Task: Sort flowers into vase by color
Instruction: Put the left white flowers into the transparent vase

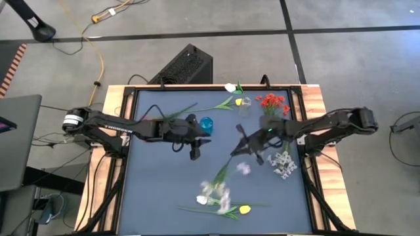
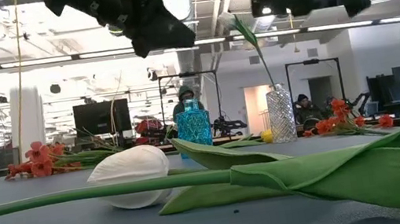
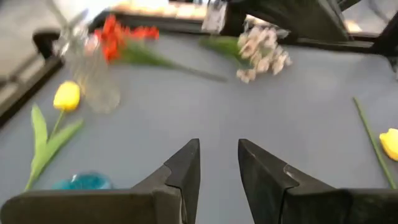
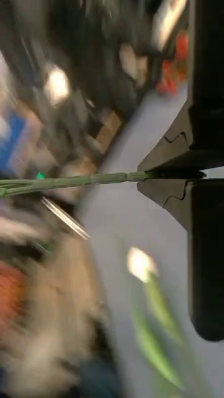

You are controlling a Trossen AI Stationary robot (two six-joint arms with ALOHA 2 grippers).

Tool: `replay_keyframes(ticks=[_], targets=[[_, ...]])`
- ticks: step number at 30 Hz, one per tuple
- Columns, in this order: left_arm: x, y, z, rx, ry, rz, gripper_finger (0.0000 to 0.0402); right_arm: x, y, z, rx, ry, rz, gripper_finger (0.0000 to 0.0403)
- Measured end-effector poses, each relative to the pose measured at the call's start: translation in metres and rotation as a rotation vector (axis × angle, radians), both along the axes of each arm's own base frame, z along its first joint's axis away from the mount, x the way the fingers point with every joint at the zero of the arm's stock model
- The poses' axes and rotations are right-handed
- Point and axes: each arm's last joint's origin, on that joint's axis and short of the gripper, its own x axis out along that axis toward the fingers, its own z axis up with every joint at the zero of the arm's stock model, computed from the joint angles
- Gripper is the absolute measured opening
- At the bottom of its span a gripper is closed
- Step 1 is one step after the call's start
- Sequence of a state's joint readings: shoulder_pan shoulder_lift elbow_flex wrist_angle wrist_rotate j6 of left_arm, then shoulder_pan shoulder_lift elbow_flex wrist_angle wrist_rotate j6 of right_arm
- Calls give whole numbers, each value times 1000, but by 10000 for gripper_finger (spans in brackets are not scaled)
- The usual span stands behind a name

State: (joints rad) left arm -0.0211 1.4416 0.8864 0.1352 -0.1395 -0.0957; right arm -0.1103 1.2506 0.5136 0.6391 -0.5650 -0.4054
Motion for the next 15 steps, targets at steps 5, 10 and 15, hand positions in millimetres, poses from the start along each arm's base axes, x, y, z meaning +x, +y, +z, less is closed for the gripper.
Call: replay_keyframes(ticks=[5,10,15], targets=[[-3,-8,-2,104,-258,-56,96,-19,-20,1,343,-191,-134,29],[-4,-7,10,158,-472,-40,96,-9,-22,-6,476,-152,-204,29],[-2,-5,16,209,-492,-1,104,8,-20,-7,497,-135,-218,29]])
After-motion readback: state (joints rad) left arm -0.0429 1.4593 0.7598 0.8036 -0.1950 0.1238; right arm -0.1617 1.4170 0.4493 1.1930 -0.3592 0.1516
